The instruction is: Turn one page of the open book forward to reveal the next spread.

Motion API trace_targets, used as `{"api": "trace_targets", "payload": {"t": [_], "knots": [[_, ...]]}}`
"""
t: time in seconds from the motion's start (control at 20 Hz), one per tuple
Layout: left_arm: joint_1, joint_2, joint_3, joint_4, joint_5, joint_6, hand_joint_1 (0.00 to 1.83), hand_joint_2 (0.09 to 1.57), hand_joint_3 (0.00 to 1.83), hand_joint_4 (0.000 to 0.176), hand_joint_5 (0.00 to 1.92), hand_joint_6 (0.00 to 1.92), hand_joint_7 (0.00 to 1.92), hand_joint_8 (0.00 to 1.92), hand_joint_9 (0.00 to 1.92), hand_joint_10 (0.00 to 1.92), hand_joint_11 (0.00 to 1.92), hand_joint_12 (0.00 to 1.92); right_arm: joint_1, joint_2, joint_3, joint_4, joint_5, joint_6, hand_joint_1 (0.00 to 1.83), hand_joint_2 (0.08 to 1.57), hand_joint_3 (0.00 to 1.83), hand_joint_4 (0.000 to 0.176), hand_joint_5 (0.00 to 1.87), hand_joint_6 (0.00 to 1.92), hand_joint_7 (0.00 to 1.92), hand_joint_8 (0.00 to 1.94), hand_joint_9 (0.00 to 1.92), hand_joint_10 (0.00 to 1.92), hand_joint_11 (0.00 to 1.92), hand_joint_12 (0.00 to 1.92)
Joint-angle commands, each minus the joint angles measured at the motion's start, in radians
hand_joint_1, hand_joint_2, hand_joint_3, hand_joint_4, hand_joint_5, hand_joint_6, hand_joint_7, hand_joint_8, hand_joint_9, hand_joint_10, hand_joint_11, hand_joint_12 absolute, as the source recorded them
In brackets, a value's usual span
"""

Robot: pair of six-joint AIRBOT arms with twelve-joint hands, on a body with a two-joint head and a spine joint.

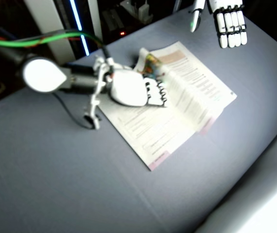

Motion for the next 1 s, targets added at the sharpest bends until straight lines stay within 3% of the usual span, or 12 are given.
{"api": "trace_targets", "payload": {"t": [0.0,0.3,0.55,0.7,0.95], "knots": [[-0.008,0.014,0.011,-0.018,-0.146,-0.010,0.00,1.22,0.00,0.000,0.04,0.01,0.02,0.01,0.01,0.00,0.00,0.00,0.019,-0.006,0.000,0.026,0.088,0.003,0.00,1.25,0.01,0.000,0.05,0.01,0.05,0.01,0.02,0.01,0.01,0.00],[-0.008,0.029,0.034,-0.059,-0.165,-0.019,0.00,1.24,0.00,0.000,0.02,0.00,0.01,0.00,0.01,0.00,0.01,0.01,0.067,-0.086,-0.003,-0.027,0.152,0.003,0.00,1.23,0.00,0.000,0.12,0.01,0.11,0.01,0.09,0.01,0.04,0.02],[-0.008,0.041,0.046,-0.060,-0.146,-0.035,0.00,1.26,0.00,0.000,0.06,0.01,0.03,0.01,0.02,0.01,0.04,0.02,0.161,-0.115,-0.046,-0.109,0.245,0.004,0.00,1.23,0.00,0.000,0.08,0.01,0.08,0.01,0.06,0.00,0.01,0.00],[-0.008,0.046,0.047,-0.059,-0.141,-0.040,0.00,1.27,0.00,0.000,0.06,0.01,0.02,0.00,0.01,0.00,0.04,0.02,0.185,-0.114,-0.073,-0.110,0.314,0.004,0.00,1.24,0.00,0.000,0.02,0.00,0.02,0.00,0.01,0.00,0.00,0.00],[-0.008,0.044,0.038,-0.056,-0.144,-0.042,0.00,1.25,0.00,0.000,0.02,0.00,0.01,0.00,0.01,0.00,0.01,0.01,0.189,-0.030,-0.124,-0.087,0.352,0.004,0.00,1.24,0.00,0.000,0.01,0.00,0.00,0.00,0.00,0.00,0.00,0.00]]}}
